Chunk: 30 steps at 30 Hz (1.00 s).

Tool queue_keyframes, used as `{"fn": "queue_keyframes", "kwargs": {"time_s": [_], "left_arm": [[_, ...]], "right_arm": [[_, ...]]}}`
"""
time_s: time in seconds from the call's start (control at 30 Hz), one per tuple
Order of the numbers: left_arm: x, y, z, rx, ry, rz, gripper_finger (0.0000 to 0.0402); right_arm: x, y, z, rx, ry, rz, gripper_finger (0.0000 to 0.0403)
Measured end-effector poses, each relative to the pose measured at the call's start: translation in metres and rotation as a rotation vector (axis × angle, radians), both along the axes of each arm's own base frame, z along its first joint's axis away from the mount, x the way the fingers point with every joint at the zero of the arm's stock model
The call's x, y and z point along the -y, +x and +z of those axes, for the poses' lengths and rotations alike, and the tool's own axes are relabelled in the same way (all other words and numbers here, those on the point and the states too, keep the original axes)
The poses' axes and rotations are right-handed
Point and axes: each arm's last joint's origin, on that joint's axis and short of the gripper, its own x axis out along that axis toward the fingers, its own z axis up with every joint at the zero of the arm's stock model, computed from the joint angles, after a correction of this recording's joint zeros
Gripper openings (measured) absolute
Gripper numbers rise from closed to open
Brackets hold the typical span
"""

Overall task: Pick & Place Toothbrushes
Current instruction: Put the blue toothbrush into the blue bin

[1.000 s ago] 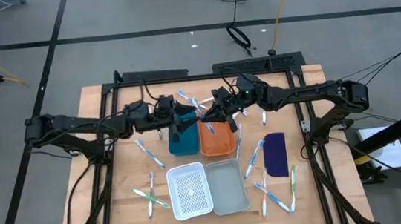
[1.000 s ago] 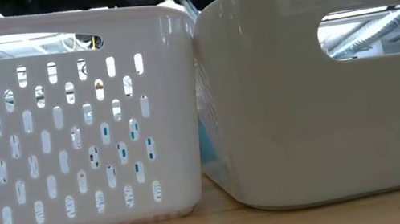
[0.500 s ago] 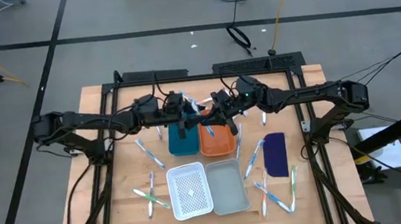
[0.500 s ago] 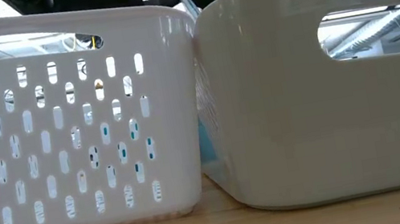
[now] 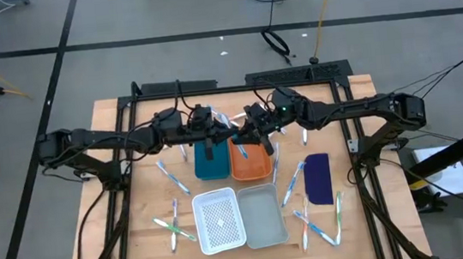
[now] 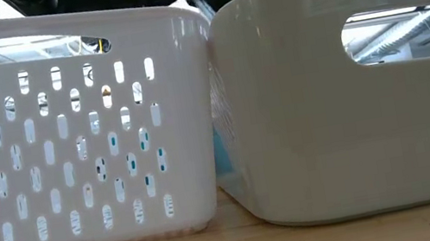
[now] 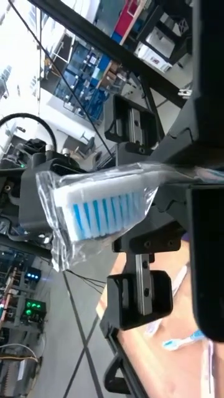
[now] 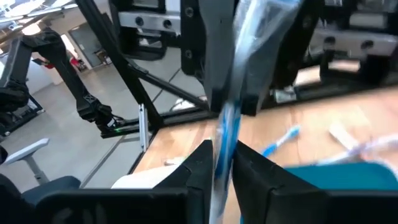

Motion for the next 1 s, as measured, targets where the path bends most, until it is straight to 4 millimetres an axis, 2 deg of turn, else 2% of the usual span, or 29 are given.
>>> {"fn": "queue_keyframes", "kwargs": {"time_s": [0.13,0.43,0.57,0.77,1.0], "left_arm": [[-0.007,-0.001,-0.004,-0.037,-0.031,0.020,0.0007],[-0.020,-0.004,-0.006,-0.062,-0.069,0.072,0.0005],[-0.029,-0.011,-0.008,-0.119,-0.098,0.119,0.0004],[-0.038,-0.038,-0.009,-0.305,-0.238,0.221,0.0003],[-0.033,-0.057,-0.013,-0.442,-0.484,0.268,0.0003]], "right_arm": [[-0.001,-0.002,-0.007,-0.095,0.047,-0.003,0.0075],[-0.003,-0.011,-0.019,-0.271,0.081,0.010,0.0160],[-0.003,-0.019,-0.021,-0.339,0.082,0.016,0.0179],[-0.003,-0.035,-0.015,-0.392,0.038,0.015,0.0175],[-0.002,-0.047,-0.002,-0.372,-0.054,-0.071,0.0114]]}}
